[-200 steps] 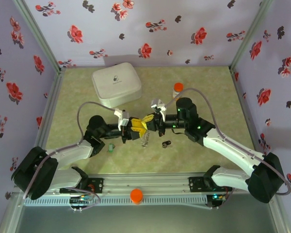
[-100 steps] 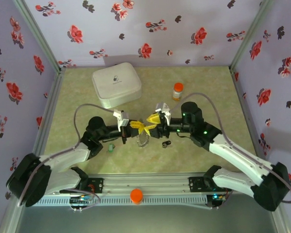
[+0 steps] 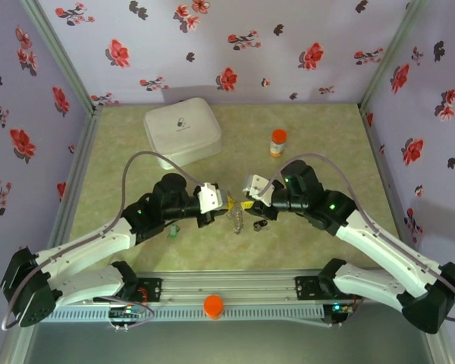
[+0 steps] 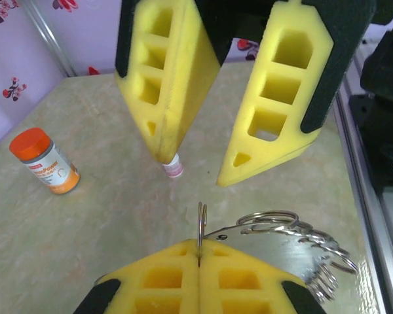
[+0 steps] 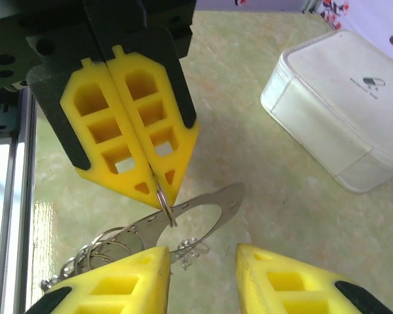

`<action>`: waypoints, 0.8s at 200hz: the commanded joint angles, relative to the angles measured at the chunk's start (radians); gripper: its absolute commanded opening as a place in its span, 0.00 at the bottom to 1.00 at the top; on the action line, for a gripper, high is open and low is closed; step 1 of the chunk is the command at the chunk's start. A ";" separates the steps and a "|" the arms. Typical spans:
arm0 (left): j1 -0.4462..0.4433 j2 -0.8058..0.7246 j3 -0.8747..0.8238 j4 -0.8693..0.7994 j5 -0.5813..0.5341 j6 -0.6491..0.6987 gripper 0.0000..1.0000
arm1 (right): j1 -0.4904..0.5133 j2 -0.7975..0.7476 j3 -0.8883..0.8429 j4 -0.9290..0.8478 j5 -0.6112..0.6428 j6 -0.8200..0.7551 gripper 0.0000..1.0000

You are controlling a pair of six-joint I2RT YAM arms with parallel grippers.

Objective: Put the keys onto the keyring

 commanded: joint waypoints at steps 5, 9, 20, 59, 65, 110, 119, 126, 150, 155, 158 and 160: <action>-0.021 0.013 0.060 -0.099 -0.041 0.089 0.00 | 0.014 -0.008 -0.031 0.068 -0.036 -0.054 0.29; -0.024 0.015 0.061 -0.097 -0.043 0.088 0.00 | 0.014 -0.008 -0.035 0.073 -0.040 -0.053 0.29; -0.029 0.019 0.066 -0.093 -0.041 0.084 0.00 | 0.016 -0.006 -0.040 0.079 -0.057 -0.056 0.29; -0.040 0.026 0.075 -0.074 -0.042 0.070 0.00 | 0.019 0.008 -0.062 0.112 -0.112 -0.048 0.29; -0.042 0.027 0.077 -0.074 -0.043 0.067 0.00 | 0.021 0.008 -0.066 0.116 -0.120 -0.051 0.29; -0.048 0.024 0.076 -0.070 -0.048 0.057 0.00 | 0.021 0.014 -0.081 0.138 -0.126 -0.050 0.25; -0.049 0.024 0.074 -0.066 -0.048 0.054 0.00 | 0.020 0.013 -0.085 0.147 -0.123 -0.049 0.21; -0.049 0.025 0.072 -0.065 -0.047 0.052 0.00 | 0.020 0.014 -0.089 0.154 -0.125 -0.050 0.17; -0.051 0.016 0.068 -0.062 -0.055 0.040 0.00 | 0.019 0.010 -0.092 0.158 -0.125 -0.050 0.02; -0.050 0.012 0.067 -0.059 -0.061 0.035 0.00 | 0.020 0.010 -0.092 0.154 -0.124 -0.053 0.01; -0.050 0.008 0.065 -0.054 -0.065 0.031 0.00 | 0.021 0.010 -0.094 0.153 -0.121 -0.053 0.00; -0.051 0.007 0.063 -0.051 -0.069 0.028 0.00 | 0.020 0.009 -0.094 0.153 -0.119 -0.054 0.00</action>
